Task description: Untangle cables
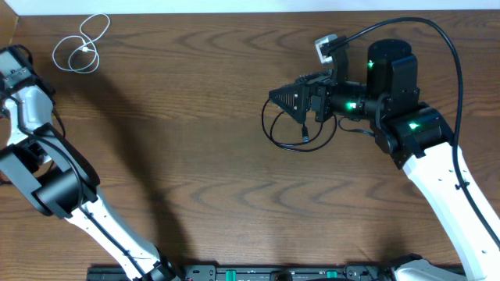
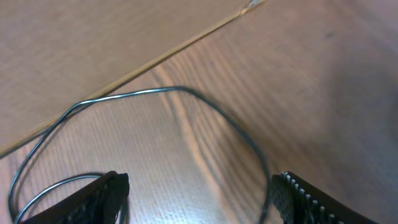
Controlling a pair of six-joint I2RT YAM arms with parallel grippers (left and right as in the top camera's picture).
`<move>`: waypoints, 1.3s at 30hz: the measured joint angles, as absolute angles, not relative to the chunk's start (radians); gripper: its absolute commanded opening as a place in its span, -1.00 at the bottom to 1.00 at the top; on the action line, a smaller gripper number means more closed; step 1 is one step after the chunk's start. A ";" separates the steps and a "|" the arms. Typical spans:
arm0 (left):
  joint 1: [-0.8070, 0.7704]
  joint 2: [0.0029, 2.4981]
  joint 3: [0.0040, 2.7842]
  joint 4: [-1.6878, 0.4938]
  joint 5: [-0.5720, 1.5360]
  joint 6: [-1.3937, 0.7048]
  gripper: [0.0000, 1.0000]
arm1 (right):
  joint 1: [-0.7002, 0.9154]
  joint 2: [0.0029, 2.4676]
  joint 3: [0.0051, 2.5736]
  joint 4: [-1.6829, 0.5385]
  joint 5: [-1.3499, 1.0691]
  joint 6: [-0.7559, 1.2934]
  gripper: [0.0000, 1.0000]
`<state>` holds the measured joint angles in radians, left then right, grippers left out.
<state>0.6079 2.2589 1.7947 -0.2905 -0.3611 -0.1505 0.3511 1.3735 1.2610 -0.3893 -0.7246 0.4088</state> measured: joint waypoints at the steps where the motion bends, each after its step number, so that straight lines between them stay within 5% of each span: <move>1: 0.607 2.247 1.795 -0.299 -0.323 -0.158 0.57 | 0.351 1.374 1.261 -0.408 -0.703 0.409 0.98; 11: 0.576 2.133 1.795 -0.397 0.608 -0.188 0.65 | 0.351 1.382 1.261 -0.617 -0.345 0.474 0.97; 16: 0.441 2.133 1.795 -0.587 0.826 -0.191 0.82 | 0.351 1.430 1.261 -0.717 -0.162 0.513 0.99; 24: 0.096 2.134 1.795 -0.838 0.763 -0.175 0.98 | 0.323 1.483 1.261 -0.794 -0.087 0.553 0.99; 39: -0.370 2.134 1.695 -0.962 0.496 -0.274 0.99 | -0.070 1.483 1.261 -0.945 -0.052 0.531 0.99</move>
